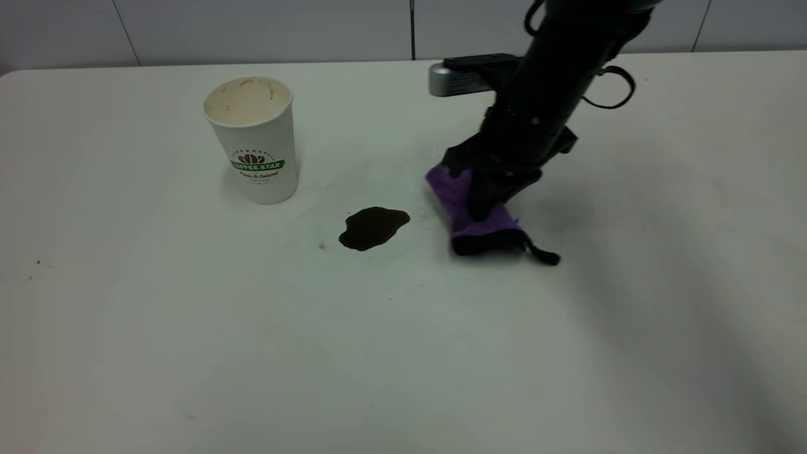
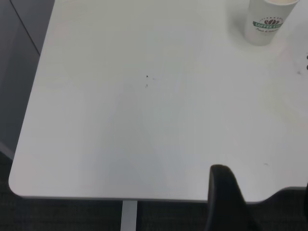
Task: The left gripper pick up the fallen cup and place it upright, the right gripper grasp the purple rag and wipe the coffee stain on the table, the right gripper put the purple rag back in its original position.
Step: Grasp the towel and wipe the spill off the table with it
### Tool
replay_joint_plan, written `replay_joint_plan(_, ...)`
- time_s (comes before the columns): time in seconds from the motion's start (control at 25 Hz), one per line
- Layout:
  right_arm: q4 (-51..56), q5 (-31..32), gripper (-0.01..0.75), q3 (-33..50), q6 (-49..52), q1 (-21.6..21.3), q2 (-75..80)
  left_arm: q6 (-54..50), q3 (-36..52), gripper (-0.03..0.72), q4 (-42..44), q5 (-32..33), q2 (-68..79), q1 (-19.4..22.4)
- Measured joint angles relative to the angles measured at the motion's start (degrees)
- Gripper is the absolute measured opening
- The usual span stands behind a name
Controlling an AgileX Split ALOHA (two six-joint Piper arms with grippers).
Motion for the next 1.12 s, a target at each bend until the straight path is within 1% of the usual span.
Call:
replay_joint_plan(0.24,0.7,-1.8,0.062,-0.4,0.7,7.7,0.0,0.0,0.0,0.428,0.0,0.0,0.0,0.0)
replay_joint_plan(0.4,0.7,-6.7,0.062,-0.4,1.8,12.0,0.0,0.0,0.0,0.428,0.0,0.0,0.0,0.0)
replay_joint_plan(0.52,0.7,-11.4,0.062,-0.4,2.4,14.3,0.0,0.0,0.0,0.428,0.0,0.0,0.0,0.0)
replay_joint_plan(0.64,0.8,-15.3,0.062,-0.4,3.2,15.2,0.1,0.1,0.0,0.428,0.0,0.0,0.0,0.0)
replay_joint_plan(0.88,0.8,-21.7,0.062,-0.4,6.6,15.2,3.1,0.1,0.0,0.428,0.0,0.0,0.0,0.0)
replay_joint_plan(0.96,0.8,-22.3,0.062,-1.2,7.9,15.1,4.7,0.1,0.0,0.428,0.0,0.0,0.0,0.0)
replay_joint_plan(1.12,0.9,-22.4,0.062,-5.3,9.5,14.8,7.1,0.1,0.0,0.428,0.0,0.0,0.0,0.0)
